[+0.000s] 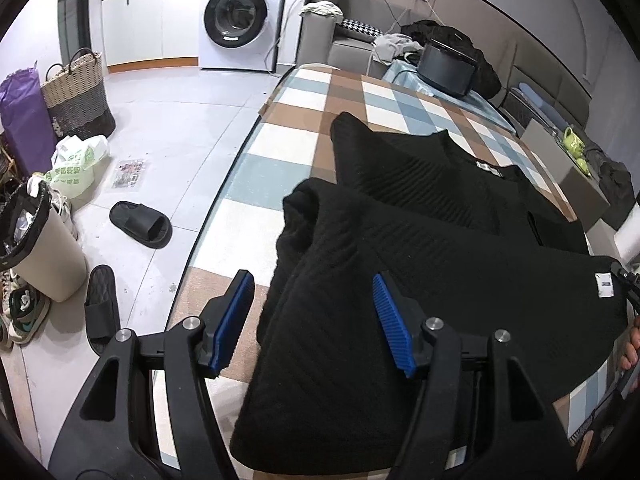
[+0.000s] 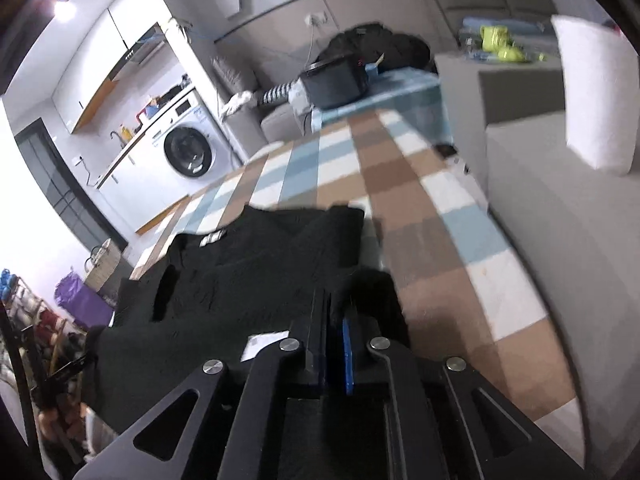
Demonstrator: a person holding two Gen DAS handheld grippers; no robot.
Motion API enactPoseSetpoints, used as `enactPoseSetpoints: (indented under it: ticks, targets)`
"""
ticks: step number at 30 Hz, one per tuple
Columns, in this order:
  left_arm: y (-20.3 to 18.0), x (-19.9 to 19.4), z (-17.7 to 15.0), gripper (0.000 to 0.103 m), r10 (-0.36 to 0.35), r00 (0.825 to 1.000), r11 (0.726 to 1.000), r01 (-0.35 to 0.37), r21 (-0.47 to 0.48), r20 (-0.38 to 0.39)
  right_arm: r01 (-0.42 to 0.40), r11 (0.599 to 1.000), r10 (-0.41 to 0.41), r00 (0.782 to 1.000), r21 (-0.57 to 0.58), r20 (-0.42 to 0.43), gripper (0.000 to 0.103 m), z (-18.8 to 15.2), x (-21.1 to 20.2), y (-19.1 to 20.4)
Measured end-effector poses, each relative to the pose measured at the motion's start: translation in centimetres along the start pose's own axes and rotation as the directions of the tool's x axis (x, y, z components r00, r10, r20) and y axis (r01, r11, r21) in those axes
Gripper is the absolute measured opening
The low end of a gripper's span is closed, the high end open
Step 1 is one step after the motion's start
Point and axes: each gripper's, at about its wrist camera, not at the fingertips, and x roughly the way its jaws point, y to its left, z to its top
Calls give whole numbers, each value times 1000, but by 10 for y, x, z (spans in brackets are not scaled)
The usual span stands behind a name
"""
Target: Fold small clothes
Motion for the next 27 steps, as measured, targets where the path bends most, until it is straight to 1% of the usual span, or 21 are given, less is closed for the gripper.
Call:
enactPoseSetpoints:
  ticks: [1, 3, 4, 5, 6, 7, 8, 9, 11, 12, 13, 15, 16, 19, 21, 22, 23, 24, 25, 26, 27]
  targets:
    - [-1, 0, -1, 59, -2, 1000, 1000, 2, 5, 6, -18, 1000, 18, 1000, 1, -11, 9, -2, 0, -1]
    - [-2, -1, 0, 57, -8, 1000, 1000, 8, 13, 21, -21, 1000, 21, 1000, -15, -19, 13, -8, -1, -1]
    - [-3, -1, 2, 47, -13, 999, 1000, 13, 12, 32, -24, 999, 24, 1000, -22, -20, 13, -9, -2, -1]
    - [-4, 0, 4, 32, -25, 999, 1000, 24, 15, 38, -30, 999, 29, 999, -23, -22, 13, -11, -2, -1]
    - [-6, 1, 6, 24, -36, 999, 999, 35, 22, 33, -33, 999, 33, 999, -25, -29, 14, -12, 0, 0]
    - [-7, 3, 8, 10, -47, 998, 999, 46, 27, 36, -32, 999, 31, 999, -27, -34, 14, -13, 1, 1]
    - [-8, 4, 11, 5, -61, 997, 998, 60, 28, 52, -28, 999, 26, 999, -33, -40, 14, -14, 4, 3]
    - [-8, 3, 14, 5, -67, 996, 998, 66, 22, 60, -23, 999, 21, 999, -42, -47, 13, -14, 8, 4]
    - [-8, -2, 21, 4, -90, 992, 996, 89, 14, 87, -8, 998, 5, 999, -65, -53, 3, -14, 10, 7]
    - [-7, -8, 25, 4, -96, 989, 995, 95, 15, 110, -27, 997, 25, 999, -75, -34, 3, -12, 4, 8]
    - [-7, -12, 29, 4, -99, 987, 995, 98, 15, 128, -55, 996, 56, 998, -67, 4, 3, -10, -4, 8]
    - [-7, -19, 39, 3, -98, 982, 995, 97, 16, 163, -84, 995, 87, 994, -45, 69, 2, -3, -18, 6]
    - [-8, -20, 45, 3, -96, 979, 995, 95, 17, 179, -75, 996, 78, 992, -38, 96, 2, 1, -22, 7]
    - [-11, -10, 61, 3, -63, 979, 998, 60, 21, 193, 15, 998, -6, 987, -54, 163, 2, 10, -24, 18]
    - [-11, 8, 68, 3, -33, 986, 999, 32, 7, 164, 51, 997, -43, 988, -50, 149, 2, 13, -11, 23]
    - [-11, 16, 69, 3, -32, 989, 999, 31, 7, 146, 71, 996, -64, 989, -47, 136, 3, 13, -3, 24]
    - [-11, 25, 68, 4, -26, 993, 1000, 26, 6, 117, 106, 993, -100, 989, -44, 113, 7, 14, 8, 24]
    - [-10, 32, 67, 5, -22, 997, 1000, 22, 2, 74, 131, 990, -126, 988, -47, 84, 14, 13, 14, 23]
    - [-10, 34, 64, 11, -22, 998, 1000, 22, 0, 53, 153, 987, -151, 988, -51, 46, 20, 12, 20, 20]
    - [-8, 32, 59, 22, -26, 998, 1000, 26, 3, 49, 155, 987, -154, 988, -39, 19, 30, 9, 21, 16]
    - [-6, 27, 53, 30, -29, 998, 1000, 28, 14, 61, 140, 990, -140, 990, -24, 23, 44, 7, 17, 12]
